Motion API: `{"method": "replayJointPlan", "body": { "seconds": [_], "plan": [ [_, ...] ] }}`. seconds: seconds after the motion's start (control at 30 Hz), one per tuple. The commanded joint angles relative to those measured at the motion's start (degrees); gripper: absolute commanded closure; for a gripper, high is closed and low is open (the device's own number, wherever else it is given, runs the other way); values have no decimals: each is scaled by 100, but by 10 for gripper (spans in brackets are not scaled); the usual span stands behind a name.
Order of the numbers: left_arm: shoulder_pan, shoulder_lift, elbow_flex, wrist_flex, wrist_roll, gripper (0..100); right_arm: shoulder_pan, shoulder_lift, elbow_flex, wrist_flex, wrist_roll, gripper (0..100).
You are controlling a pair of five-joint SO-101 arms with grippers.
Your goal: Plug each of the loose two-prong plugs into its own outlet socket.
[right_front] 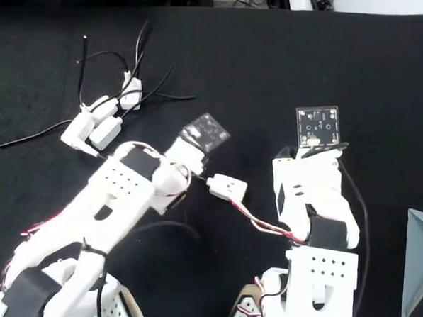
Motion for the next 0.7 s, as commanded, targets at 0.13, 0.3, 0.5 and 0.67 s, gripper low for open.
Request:
{"method": "replayJointPlan", "body": {
  "seconds": [0.13, 0.3, 0.5, 0.67],
  "plan": [
    [-110, -484, -840, 316, 976, 970, -44, -75, -13, -79, 44, 984],
    [31, -246, -822, 9, 1714, 970, -44, -66, -13, -79, 9, 984],
    [-84, 334, -884, -237, 2215, 944, -70, -40, -13, -44, 0, 984],
    [-286, 615, -857, -79, 2453, 786, -193, -40, -22, 158, 0, 983]
  ]
}}
